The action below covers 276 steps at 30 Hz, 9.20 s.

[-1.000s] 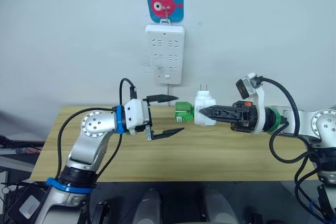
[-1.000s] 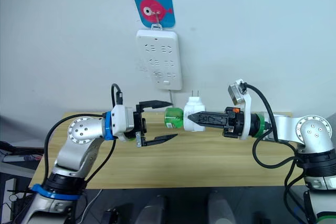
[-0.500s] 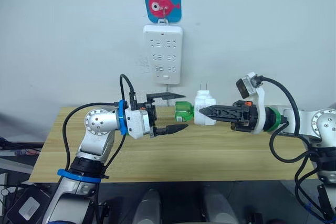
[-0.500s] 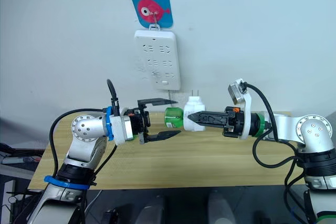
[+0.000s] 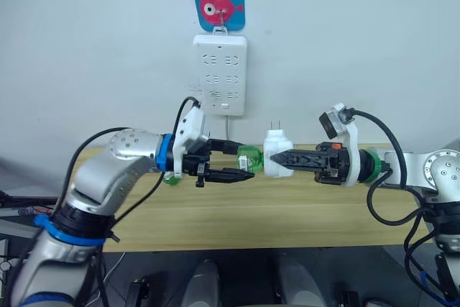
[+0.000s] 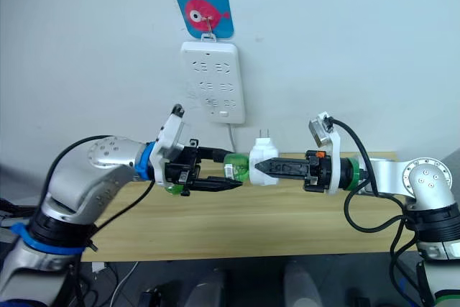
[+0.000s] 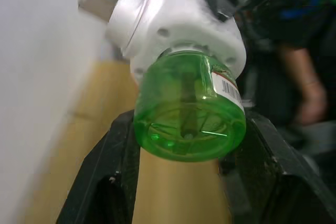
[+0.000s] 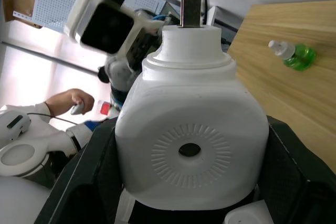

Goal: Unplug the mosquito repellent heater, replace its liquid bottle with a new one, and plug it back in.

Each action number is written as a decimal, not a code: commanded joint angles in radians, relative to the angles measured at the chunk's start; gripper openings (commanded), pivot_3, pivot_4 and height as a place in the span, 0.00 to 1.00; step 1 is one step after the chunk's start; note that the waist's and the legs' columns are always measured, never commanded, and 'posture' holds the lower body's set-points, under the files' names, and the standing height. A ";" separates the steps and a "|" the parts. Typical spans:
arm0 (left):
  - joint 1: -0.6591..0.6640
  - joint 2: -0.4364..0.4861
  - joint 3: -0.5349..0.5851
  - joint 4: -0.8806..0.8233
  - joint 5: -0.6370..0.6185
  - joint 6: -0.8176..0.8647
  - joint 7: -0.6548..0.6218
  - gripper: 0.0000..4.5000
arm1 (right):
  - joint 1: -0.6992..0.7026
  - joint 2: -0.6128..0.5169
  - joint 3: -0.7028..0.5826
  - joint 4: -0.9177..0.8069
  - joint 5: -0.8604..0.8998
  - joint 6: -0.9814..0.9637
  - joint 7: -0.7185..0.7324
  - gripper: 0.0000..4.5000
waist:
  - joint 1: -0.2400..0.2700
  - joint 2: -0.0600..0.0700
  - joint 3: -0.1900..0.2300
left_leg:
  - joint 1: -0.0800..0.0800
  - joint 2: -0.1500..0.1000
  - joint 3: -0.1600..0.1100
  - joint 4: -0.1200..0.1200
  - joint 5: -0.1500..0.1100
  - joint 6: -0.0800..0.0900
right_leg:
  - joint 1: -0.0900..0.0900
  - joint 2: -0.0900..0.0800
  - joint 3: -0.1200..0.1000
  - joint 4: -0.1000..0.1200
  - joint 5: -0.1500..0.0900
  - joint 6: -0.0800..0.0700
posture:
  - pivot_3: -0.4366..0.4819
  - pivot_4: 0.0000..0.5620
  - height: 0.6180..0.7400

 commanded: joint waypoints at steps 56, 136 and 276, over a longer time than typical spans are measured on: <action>0.182 -0.107 0.025 -0.028 0.196 -0.345 0.118 0.50 | 0.007 -0.063 -0.030 -0.037 0.015 -0.018 0.053 0.67 | 0.018 0.001 0.000 | 0.000 0.000 0.004 0.000 0.000 0.000 | -0.001 -0.002 0.003 0.000 0.001 0.000 | 0.43 0.34 1.00; -0.207 0.040 0.122 0.210 -0.141 0.499 -0.011 0.50 | 0.020 -0.084 -0.046 -0.051 -0.062 0.013 0.137 0.67 | -0.005 0.000 0.001 | 0.000 0.001 0.002 0.000 0.001 -0.002 | -0.001 0.000 0.002 -0.001 0.000 0.000 | 0.44 0.34 1.00; 0.572 -0.089 0.137 -0.222 0.437 -0.441 0.222 1.00 | 0.031 0.537 0.100 0.806 -1.807 -1.459 0.182 0.19 | 0.001 0.002 0.006 | -0.001 0.001 0.016 0.000 0.001 0.000 | -0.015 -0.001 0.013 0.015 0.000 -0.001 | 0.49 0.44 1.00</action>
